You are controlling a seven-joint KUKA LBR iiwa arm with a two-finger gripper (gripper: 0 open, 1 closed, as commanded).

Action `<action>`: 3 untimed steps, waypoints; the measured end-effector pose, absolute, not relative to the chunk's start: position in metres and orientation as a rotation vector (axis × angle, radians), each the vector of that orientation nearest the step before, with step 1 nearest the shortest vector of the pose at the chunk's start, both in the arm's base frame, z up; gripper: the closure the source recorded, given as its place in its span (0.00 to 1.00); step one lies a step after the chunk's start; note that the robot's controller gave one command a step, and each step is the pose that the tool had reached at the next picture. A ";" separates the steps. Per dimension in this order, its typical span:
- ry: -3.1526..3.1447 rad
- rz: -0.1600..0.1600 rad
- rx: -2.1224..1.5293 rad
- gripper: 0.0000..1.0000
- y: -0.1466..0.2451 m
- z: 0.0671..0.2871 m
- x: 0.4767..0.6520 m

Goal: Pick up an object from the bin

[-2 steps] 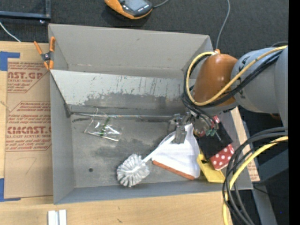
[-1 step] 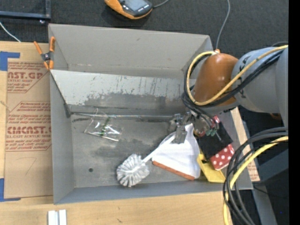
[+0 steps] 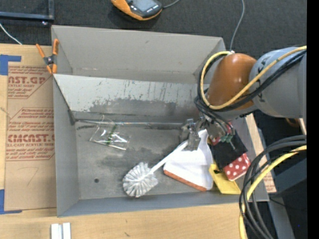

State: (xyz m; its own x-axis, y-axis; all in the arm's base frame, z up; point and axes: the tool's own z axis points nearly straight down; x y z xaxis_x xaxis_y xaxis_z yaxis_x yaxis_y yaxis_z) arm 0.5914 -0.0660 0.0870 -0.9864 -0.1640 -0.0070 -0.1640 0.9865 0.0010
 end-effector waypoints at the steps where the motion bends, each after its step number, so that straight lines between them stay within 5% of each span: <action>1: 3.126 0.003 -0.258 1.00 -0.066 0.102 0.591; 3: 3.120 0.000 -0.258 1.00 -0.066 0.132 0.593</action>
Offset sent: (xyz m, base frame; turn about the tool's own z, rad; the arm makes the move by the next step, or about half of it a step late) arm 0.0002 0.0000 0.0575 0.0000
